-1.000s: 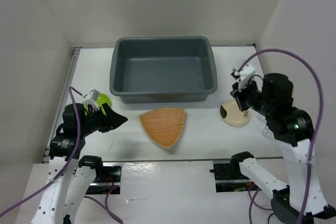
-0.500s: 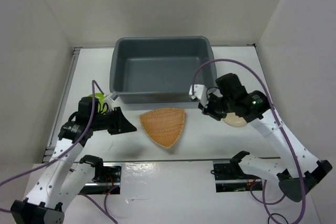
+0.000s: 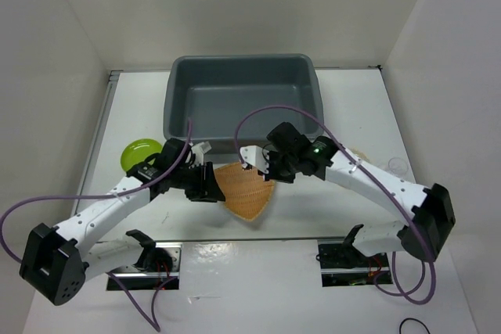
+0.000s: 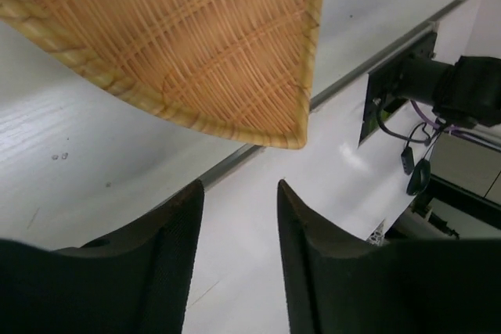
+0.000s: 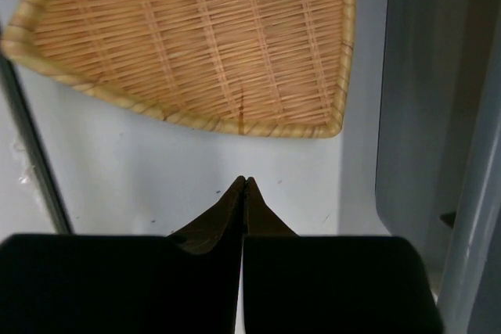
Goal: Place the mixed dishes into the plastic bin
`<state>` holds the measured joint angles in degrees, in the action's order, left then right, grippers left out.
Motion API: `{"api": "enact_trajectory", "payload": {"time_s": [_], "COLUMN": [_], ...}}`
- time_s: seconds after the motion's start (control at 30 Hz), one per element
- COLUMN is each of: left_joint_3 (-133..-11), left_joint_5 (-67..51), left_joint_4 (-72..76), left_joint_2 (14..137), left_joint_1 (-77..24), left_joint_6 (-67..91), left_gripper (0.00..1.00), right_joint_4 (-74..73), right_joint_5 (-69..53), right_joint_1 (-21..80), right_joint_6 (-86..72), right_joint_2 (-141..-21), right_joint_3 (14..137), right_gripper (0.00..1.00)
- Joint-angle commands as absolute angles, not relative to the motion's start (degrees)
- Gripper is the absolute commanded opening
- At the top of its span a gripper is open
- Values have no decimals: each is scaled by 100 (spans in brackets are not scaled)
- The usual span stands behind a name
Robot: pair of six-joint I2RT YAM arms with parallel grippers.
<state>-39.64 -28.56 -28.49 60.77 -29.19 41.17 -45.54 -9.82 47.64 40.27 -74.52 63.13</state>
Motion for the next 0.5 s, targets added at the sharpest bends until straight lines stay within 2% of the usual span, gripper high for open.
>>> {"api": "enact_trajectory", "payload": {"time_s": [0.0,0.03,0.13,0.17,0.2,0.47], "left_joint_3": [-3639,-3578,-3472,-3472,-3393,-2953], "left_joint_5": [-2672,-2620,-2549,-2497,-2496,-2689], "left_joint_4": [-2453,-2374,-2241,-2241,-2241,-1706], "left_joint_2": [6161,6161,6056,6056,6108,6108], "left_joint_1": [-2944,-2944,-2944,-2944,-2944,-2796], "left_joint_6": [4359,4455,4562,4562,4614,5001], "left_gripper": [51,54,78,96,100,100], "right_joint_4": [-3903,-3728,-3578,-3577,-3525,-3296], "right_joint_5": [-817,-817,-879,-879,-879,-1037], "right_joint_1": [4781,4781,4781,4781,4781,4676], "right_joint_6": [4192,4192,4297,4298,4298,4298], "right_joint_2": [-7865,-7945,-8208,-8322,-8384,-8867], "right_joint_3": [6240,6240,6187,6187,6187,6082], "right_gripper": [0,0,0,0,0,0]}}
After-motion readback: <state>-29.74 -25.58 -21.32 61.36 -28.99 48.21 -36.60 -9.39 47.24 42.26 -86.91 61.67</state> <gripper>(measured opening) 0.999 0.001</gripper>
